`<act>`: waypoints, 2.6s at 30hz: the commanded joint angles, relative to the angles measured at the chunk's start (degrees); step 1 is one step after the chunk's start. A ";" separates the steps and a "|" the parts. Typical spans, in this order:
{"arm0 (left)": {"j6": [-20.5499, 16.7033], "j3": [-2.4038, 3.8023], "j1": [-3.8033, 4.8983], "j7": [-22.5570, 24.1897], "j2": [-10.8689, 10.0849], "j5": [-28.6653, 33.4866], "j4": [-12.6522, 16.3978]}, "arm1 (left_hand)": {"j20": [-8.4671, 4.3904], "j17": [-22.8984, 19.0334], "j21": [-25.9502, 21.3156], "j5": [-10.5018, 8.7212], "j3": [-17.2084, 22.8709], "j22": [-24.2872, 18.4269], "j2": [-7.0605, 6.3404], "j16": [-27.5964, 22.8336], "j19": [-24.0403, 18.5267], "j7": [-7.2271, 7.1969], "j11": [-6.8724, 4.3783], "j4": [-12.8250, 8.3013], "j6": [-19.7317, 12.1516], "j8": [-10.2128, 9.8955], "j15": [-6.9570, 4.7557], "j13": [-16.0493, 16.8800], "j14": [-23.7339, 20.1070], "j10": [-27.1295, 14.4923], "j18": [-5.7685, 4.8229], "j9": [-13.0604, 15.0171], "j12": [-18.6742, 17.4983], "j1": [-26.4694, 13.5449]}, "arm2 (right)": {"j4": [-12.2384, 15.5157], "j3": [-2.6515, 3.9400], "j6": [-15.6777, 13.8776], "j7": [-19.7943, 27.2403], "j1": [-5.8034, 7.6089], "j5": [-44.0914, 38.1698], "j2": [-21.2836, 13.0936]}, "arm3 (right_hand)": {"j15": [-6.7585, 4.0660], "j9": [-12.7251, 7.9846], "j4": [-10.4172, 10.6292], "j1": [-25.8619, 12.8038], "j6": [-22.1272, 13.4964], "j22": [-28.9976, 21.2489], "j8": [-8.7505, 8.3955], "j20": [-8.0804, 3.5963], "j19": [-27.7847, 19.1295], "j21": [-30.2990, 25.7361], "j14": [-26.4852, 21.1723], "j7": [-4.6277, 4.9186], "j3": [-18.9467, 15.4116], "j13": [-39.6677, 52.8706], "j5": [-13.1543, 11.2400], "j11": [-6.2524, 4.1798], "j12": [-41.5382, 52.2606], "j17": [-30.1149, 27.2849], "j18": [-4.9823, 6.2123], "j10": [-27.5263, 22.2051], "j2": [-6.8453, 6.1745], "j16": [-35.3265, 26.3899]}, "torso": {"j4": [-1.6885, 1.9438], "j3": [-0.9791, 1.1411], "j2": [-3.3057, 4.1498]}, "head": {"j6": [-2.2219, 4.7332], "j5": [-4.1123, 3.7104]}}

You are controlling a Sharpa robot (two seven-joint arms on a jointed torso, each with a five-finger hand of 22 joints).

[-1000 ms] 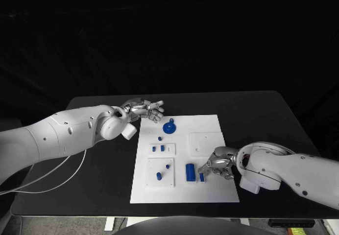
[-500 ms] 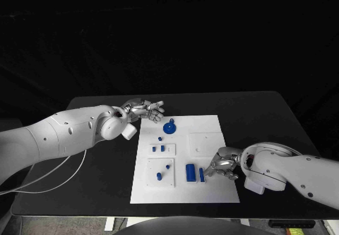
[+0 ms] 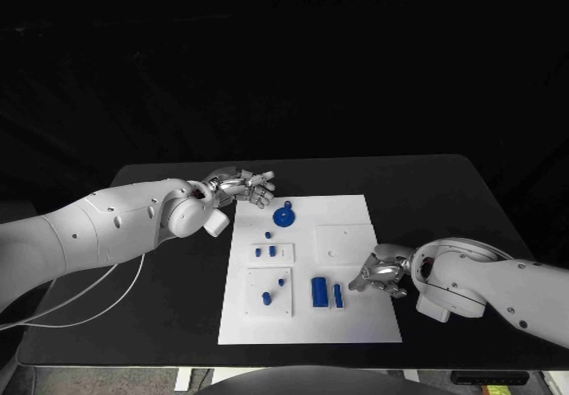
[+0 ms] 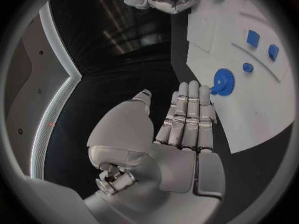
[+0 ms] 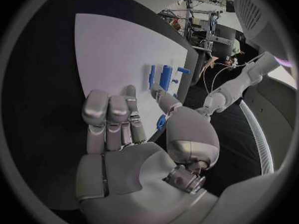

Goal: Assemble the parts on the task board

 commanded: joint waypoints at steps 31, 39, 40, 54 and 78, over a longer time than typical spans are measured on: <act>-13.07 0.17 3.79 10.02 6.37 15.55 -12.82 | 2.63 -2.13 -5.14 -3.68 -1.15 1.01 -1.84 -7.38 -7.60 -1.77 0.93 -0.13 -5.20 -1.77 2.68 -3.63 -8.94 -10.40 -1.47 -1.88 -1.67 6.37 | -47.57 10.74 -2.59 38.84 1.36 41.41 20.96 | 13.56 -1.51 -1.19 8.05 -12.04 -25.65 -3.91 14.59 -36.67 -42.49 -29.82 3.39 0.16 -39.64 6.85 8.80 -43.51 -25.95 0.49 -14.20 3.97 -44.06 | 0.12 -0.59 -2.57 | 11.61 -1.14; -11.50 0.12 3.74 8.07 6.94 13.79 -13.01 | -0.53 -28.60 -34.59 -9.49 -4.13 -16.35 -0.16 -24.58 -40.24 -10.39 -6.86 -16.77 -45.29 -17.27 -6.19 -8.09 -53.90 -67.35 -4.30 -28.21 -5.27 -16.19 | -48.34 10.94 -4.11 37.25 1.36 39.89 21.37 | 6.69 -37.48 15.28 -43.85 -59.52 -74.59 -13.25 5.82 -80.26 -57.39 -75.84 -5.19 -34.91 -63.89 -2.66 1.12 -60.70 -64.02 -9.29 -63.38 6.40 -64.56 | 0.22 -0.47 -2.62 | 12.15 -0.90; -11.55 0.13 3.72 8.09 6.93 13.79 -12.95 | -0.53 -28.60 -34.59 -9.49 -4.13 -16.41 -0.16 -24.58 -40.24 -10.39 -6.86 -16.77 -45.29 -17.27 -6.19 -8.09 -53.90 -67.35 -4.30 -28.21 -5.27 -16.25 | -48.28 10.94 -4.16 37.27 1.35 39.91 21.35 | 6.69 -37.48 15.28 -43.85 -59.52 -74.59 -13.25 5.82 -80.26 -57.39 -75.84 -5.19 -34.91 -63.89 -2.66 1.12 -60.70 -64.02 -9.29 -63.38 6.40 -64.56 | 0.25 -0.48 -2.64 | 12.15 -0.92; -24.10 2.46 -0.26 12.69 3.48 13.79 0.63 | -0.53 -28.60 -34.59 -9.49 -4.13 -58.44 -0.16 -24.58 -40.24 -10.39 -6.86 -16.77 -45.29 -17.27 -6.19 -8.09 -53.90 -67.35 -4.30 -28.21 -5.27 -67.99 | -34.70 10.65 -15.40 41.95 -0.06 44.65 16.30 | 6.69 -37.48 15.28 -43.85 -59.52 -74.59 -13.25 5.82 -80.26 -57.39 -75.84 -5.19 -34.91 -63.89 -2.66 1.12 -60.70 -64.02 -9.29 -63.38 6.40 -64.56 | 4.43 -2.28 -5.23 | 11.26 -5.56; -45.37 6.41 -7.01 20.48 -2.35 13.79 23.66 | -0.53 -28.60 -34.59 -9.49 -4.13 -58.44 -0.16 -24.58 -40.24 -10.39 -6.86 -16.77 -45.29 -17.27 -6.19 -8.09 -53.90 -67.35 -4.30 -28.21 -5.27 -67.99 | -0.56 9.93 -43.67 53.74 -3.59 56.55 3.61 | 6.69 -37.48 15.28 -43.85 -59.52 -74.59 -13.25 5.82 -80.26 -57.39 -75.84 -5.19 -34.91 -63.89 -2.66 1.12 -60.70 -64.02 -9.29 -63.38 6.40 -64.56 | 4.69 -2.39 -5.39 | 11.20 -5.84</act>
